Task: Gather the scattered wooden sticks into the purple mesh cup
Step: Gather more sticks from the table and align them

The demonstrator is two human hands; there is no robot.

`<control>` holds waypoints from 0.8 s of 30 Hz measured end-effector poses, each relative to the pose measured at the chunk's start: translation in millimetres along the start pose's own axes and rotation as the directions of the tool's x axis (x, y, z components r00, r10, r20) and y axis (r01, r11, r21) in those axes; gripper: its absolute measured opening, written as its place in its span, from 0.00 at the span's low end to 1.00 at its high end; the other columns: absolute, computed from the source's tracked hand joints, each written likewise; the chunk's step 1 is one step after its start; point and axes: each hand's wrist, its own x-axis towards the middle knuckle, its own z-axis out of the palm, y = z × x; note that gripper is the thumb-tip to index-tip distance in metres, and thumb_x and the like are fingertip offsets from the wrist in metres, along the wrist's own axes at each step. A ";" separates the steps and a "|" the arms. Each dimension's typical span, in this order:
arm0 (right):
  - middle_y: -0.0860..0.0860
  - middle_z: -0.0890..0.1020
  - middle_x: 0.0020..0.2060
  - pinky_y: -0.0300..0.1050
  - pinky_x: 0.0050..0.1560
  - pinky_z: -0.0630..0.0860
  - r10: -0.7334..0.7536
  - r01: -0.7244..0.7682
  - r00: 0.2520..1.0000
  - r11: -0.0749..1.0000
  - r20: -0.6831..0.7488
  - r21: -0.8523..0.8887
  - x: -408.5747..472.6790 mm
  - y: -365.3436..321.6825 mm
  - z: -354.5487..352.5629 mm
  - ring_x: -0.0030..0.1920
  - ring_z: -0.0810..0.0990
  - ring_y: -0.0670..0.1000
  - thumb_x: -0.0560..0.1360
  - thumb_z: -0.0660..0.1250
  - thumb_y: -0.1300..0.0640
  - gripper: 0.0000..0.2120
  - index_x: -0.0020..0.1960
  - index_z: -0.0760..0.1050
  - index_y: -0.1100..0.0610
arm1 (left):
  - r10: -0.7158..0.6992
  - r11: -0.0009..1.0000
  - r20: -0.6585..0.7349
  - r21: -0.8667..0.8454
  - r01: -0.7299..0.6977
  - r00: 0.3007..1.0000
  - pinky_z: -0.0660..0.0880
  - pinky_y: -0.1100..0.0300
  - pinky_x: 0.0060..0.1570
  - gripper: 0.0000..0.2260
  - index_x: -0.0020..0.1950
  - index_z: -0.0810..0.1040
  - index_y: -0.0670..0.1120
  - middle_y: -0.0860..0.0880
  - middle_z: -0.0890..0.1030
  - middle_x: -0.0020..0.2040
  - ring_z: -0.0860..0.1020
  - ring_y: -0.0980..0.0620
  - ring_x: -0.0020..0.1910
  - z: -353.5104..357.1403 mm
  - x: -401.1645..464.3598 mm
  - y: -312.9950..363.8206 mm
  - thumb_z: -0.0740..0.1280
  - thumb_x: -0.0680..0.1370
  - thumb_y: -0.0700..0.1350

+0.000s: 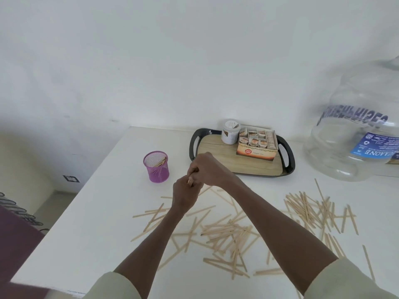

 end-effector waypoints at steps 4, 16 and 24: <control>0.56 0.86 0.35 0.31 0.31 0.72 0.073 -0.069 0.992 0.996 -0.105 0.049 25.4 -0.1 -3.6 0.31 0.79 0.44 0.69 0.69 0.70 0.07 0.43 0.86 0.64 | -0.113 0.993 -0.067 0.022 0.114 0.991 0.66 0.66 0.31 0.10 0.41 0.74 0.49 0.55 0.78 0.33 0.74 0.59 0.31 -19.9 10.3 -18.9 0.74 0.70 0.48; 0.58 0.87 0.45 0.47 0.50 0.80 0.123 -0.080 0.916 0.989 -0.381 0.128 100.1 -14.3 51.4 0.44 0.85 0.53 0.75 0.67 0.68 0.08 0.50 0.84 0.65 | -0.254 0.960 -0.065 0.100 0.260 0.965 0.72 0.59 0.53 0.06 0.52 0.79 0.46 0.51 0.83 0.47 0.78 0.59 0.42 -88.0 23.7 -87.6 0.70 0.76 0.43; 0.57 0.84 0.58 0.48 0.59 0.75 0.101 -0.110 0.973 0.993 -0.207 -0.031 117.3 -8.7 77.4 0.60 0.81 0.56 0.78 0.67 0.63 0.14 0.63 0.80 0.59 | -0.223 0.902 0.292 0.423 0.083 0.930 0.73 0.54 0.59 0.28 0.58 0.80 0.50 0.52 0.77 0.54 0.76 0.52 0.54 -130.9 28.8 -115.8 0.76 0.65 0.65</control>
